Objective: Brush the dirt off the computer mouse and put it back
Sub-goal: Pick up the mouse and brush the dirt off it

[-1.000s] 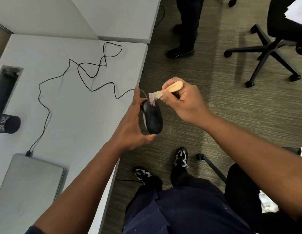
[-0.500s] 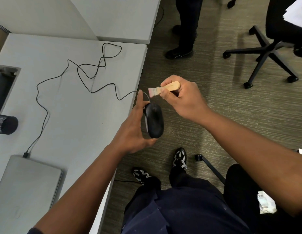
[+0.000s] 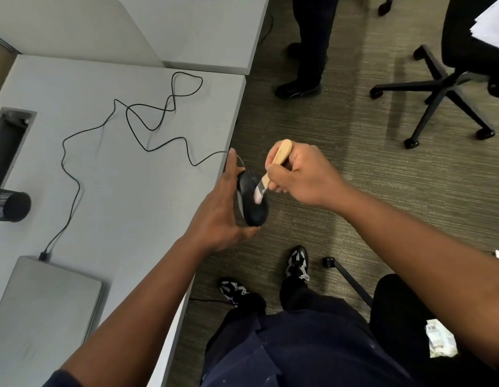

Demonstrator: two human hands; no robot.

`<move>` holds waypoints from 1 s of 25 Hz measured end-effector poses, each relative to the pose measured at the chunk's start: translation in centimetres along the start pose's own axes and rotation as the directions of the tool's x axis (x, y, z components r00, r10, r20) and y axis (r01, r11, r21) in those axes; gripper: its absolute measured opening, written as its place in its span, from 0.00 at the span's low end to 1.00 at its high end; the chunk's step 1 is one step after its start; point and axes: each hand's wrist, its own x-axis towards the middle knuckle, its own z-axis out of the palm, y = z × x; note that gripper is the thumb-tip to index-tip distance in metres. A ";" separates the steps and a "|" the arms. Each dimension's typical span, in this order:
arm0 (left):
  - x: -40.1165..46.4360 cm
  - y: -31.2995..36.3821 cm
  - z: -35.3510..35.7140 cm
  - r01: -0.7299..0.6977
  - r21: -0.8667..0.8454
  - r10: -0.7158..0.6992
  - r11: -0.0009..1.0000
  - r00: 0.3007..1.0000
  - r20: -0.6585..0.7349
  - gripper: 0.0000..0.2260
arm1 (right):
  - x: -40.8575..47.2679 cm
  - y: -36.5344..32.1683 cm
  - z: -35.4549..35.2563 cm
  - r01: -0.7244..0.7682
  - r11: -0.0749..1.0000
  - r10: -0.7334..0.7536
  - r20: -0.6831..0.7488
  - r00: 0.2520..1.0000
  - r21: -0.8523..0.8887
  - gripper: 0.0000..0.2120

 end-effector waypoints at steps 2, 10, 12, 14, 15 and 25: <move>-0.1 0.1 0.4 -0.006 0.015 0.006 1.000 1.000 0.029 0.73 | 0.5 0.1 0.1 0.043 0.998 -0.048 -0.100 0.994 -0.055 0.03; -0.1 -0.3 0.5 0.005 -0.040 -0.005 0.999 1.000 -0.011 0.75 | -0.3 -0.2 0.3 0.037 0.989 -0.043 -0.039 0.998 -0.142 0.07; 0.0 -0.5 0.3 0.011 -0.075 -0.012 0.997 1.000 -0.021 0.73 | -0.5 -0.5 0.2 0.014 0.993 -0.011 0.026 1.000 -0.119 0.08; 0.1 -0.5 0.3 -0.004 -0.069 0.003 0.998 1.000 -0.014 0.74 | -0.5 -0.6 0.2 0.022 0.995 -0.021 0.012 1.000 -0.094 0.07; 0.1 -0.4 0.2 -0.015 -0.046 0.015 0.999 1.000 -0.010 0.74 | -0.4 -0.6 0.3 0.031 0.996 -0.033 -0.015 0.999 -0.080 0.06; 0.1 -0.1 0.3 -0.055 -0.014 0.055 0.998 0.998 -0.013 0.74 | -1.0 -0.6 -0.4 0.141 0.980 -0.100 0.267 0.959 -0.141 0.04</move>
